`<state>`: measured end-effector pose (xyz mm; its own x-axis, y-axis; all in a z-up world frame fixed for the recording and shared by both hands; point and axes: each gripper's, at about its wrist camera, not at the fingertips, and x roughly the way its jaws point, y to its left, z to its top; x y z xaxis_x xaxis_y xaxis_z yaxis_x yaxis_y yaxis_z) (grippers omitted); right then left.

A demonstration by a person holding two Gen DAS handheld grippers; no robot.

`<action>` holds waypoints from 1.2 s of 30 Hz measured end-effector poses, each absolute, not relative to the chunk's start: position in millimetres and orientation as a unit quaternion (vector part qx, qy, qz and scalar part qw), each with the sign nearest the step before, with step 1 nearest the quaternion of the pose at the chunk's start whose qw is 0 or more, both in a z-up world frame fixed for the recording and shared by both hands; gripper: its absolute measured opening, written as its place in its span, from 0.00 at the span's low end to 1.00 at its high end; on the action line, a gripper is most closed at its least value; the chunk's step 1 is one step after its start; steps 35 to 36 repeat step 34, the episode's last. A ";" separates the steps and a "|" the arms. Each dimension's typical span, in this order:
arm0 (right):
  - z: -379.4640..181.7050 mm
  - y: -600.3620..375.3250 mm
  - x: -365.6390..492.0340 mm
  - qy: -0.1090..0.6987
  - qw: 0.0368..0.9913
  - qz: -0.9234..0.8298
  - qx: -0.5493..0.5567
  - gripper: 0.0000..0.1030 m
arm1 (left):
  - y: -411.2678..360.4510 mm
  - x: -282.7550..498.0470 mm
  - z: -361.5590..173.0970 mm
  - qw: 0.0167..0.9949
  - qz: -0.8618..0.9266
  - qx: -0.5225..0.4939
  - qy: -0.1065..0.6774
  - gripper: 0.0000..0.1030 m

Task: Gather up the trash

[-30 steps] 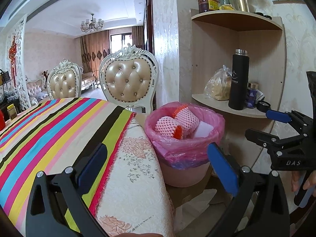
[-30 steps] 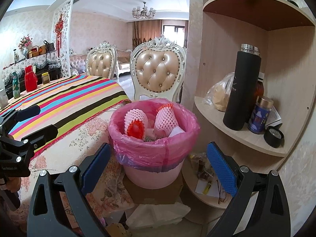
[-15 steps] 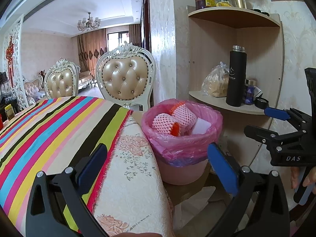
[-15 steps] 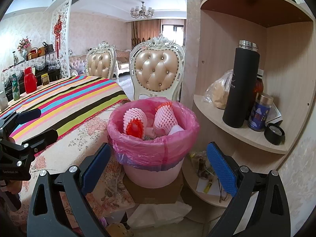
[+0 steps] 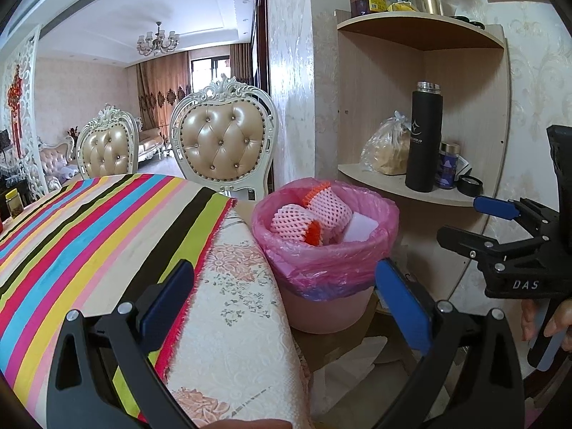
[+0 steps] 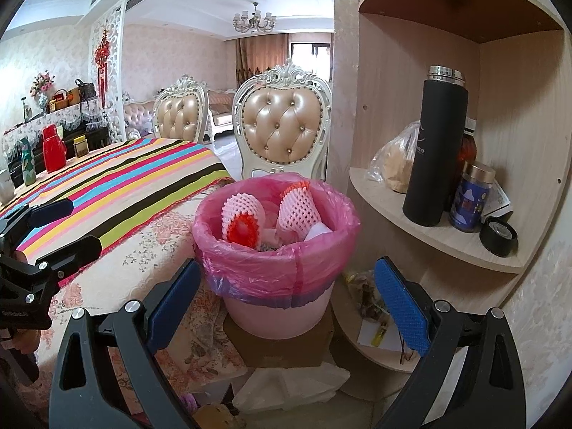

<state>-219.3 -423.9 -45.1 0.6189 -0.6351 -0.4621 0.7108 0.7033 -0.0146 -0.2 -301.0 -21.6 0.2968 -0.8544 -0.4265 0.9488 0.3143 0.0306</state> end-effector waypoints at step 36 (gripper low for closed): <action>-47.3 -421.1 -217.6 0.225 0.896 -0.374 0.086 0.90 | -303.2 -6.4 -25.2 0.784 -0.577 0.154 0.167 0.95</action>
